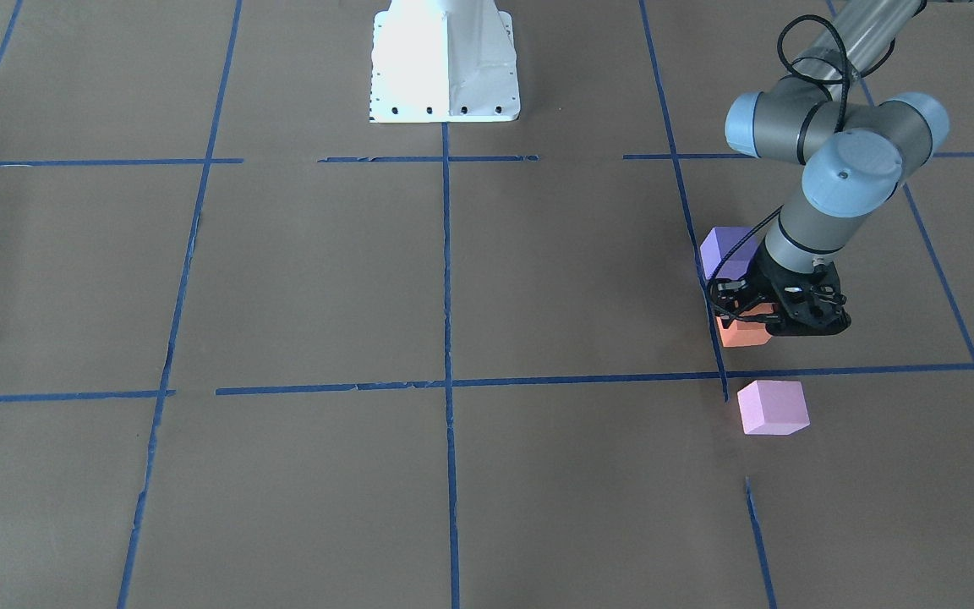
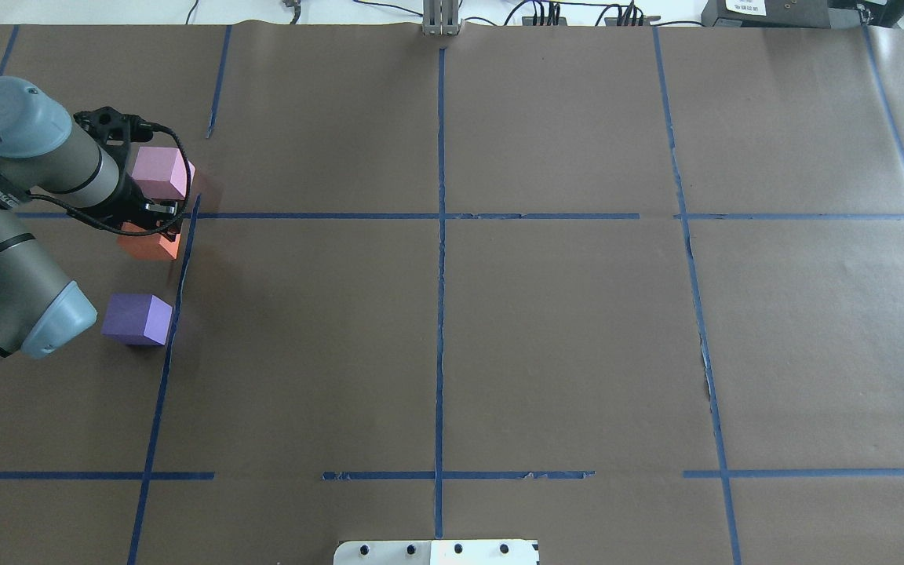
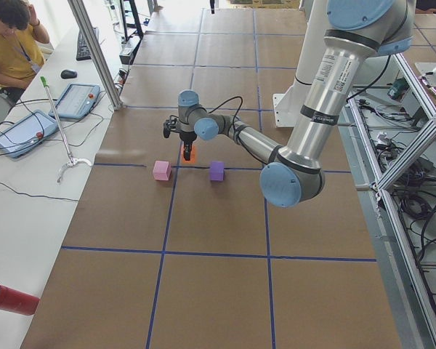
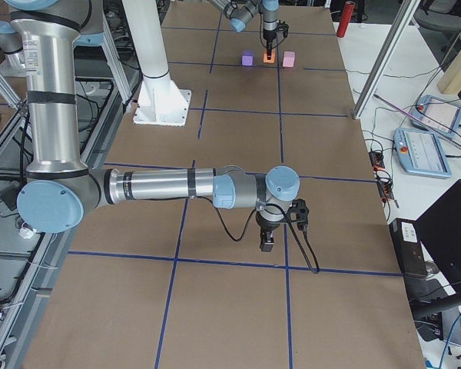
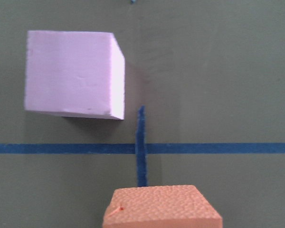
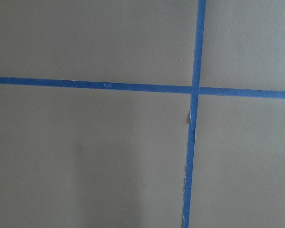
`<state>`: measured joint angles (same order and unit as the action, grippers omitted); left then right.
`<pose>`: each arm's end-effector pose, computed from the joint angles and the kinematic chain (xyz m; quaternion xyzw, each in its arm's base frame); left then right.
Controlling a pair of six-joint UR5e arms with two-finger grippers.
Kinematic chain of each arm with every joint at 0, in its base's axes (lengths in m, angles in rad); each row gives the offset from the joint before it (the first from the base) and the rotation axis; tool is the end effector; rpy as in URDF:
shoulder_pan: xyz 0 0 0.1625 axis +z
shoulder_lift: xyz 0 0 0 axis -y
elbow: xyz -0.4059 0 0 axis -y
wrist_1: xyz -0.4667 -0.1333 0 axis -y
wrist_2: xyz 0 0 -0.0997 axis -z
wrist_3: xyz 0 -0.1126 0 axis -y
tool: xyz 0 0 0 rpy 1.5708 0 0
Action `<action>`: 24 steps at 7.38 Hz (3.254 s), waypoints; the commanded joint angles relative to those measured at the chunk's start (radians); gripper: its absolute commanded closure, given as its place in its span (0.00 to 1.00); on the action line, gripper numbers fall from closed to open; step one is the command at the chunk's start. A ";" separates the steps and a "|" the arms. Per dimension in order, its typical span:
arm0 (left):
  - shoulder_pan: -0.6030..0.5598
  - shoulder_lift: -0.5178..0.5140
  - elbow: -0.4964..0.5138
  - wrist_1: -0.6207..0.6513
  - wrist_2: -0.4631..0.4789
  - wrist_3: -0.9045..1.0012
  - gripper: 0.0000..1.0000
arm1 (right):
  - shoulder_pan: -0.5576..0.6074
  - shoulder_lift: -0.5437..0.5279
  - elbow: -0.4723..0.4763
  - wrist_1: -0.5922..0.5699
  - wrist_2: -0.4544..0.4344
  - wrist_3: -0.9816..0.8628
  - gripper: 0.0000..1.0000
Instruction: Arrange blocks in a line
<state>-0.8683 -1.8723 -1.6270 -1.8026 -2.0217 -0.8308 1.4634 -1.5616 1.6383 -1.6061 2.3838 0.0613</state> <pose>0.3860 -0.5863 0.4155 0.0555 0.3505 0.0050 0.9349 -0.0101 -0.5741 0.6058 -0.0144 -0.3955 -0.0293 0.9179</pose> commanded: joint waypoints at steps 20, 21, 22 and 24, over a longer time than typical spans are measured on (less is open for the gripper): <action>-0.738 0.274 0.076 0.181 -0.307 1.003 0.00 | 0.000 0.000 0.000 0.000 0.000 0.000 0.00; -0.738 0.272 0.049 0.180 -0.301 1.003 0.00 | 0.000 0.000 0.000 0.000 0.000 0.000 0.00; -0.738 0.272 0.042 0.181 -0.301 1.000 0.00 | 0.000 0.000 0.000 0.000 0.000 0.000 0.00; -0.738 0.274 0.042 0.181 -0.299 0.996 0.00 | 0.000 0.000 0.000 0.000 0.000 0.000 0.00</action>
<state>-1.6060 -1.5995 -1.5824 -1.6216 -2.3222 0.1665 1.4634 -1.5616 1.6387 -1.6061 2.3838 0.0614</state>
